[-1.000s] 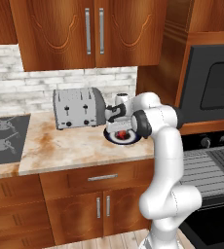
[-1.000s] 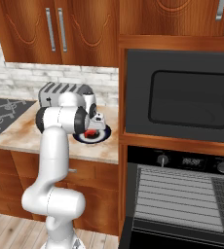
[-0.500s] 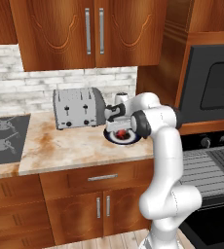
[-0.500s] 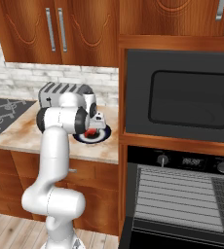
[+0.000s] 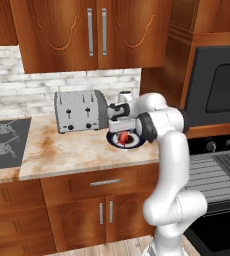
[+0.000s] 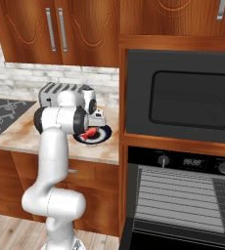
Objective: Take the fish from the oven and place it on the plate on the counter.
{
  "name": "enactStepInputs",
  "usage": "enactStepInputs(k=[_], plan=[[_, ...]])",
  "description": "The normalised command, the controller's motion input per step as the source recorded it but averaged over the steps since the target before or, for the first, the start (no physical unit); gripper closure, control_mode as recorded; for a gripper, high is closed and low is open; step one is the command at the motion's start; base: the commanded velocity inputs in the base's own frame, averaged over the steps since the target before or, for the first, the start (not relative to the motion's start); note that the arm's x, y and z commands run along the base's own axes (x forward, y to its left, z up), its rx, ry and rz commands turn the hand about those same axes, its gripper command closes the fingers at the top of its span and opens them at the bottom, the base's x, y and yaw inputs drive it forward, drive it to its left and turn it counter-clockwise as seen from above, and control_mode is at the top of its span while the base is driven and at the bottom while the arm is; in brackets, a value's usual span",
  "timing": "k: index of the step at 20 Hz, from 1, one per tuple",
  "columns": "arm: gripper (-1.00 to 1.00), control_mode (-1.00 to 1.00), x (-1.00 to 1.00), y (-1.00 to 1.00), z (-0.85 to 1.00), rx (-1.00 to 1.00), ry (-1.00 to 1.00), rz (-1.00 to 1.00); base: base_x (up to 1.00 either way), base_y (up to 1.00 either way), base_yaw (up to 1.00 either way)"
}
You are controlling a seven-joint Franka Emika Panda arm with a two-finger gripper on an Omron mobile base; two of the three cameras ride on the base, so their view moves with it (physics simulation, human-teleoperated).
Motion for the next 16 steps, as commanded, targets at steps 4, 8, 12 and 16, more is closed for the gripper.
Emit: enactStepInputs(k=[4,8,12,16], plan=[[-1.0,-1.0,-0.54,0.0,0.38,0.0,-0.12,0.0,0.0,0.0,0.0],[-1.0,-1.0,-0.78,-0.04,0.34,0.0,-0.11,0.0,0.0,0.0,0.0],[-1.0,-1.0,-1.0,-0.16,0.1,0.02,-0.15,0.0,0.0,0.0,0.0],[-1.0,-1.0,-1.0,-0.2,0.17,0.03,-0.17,0.0,0.0,0.0,0.0]])
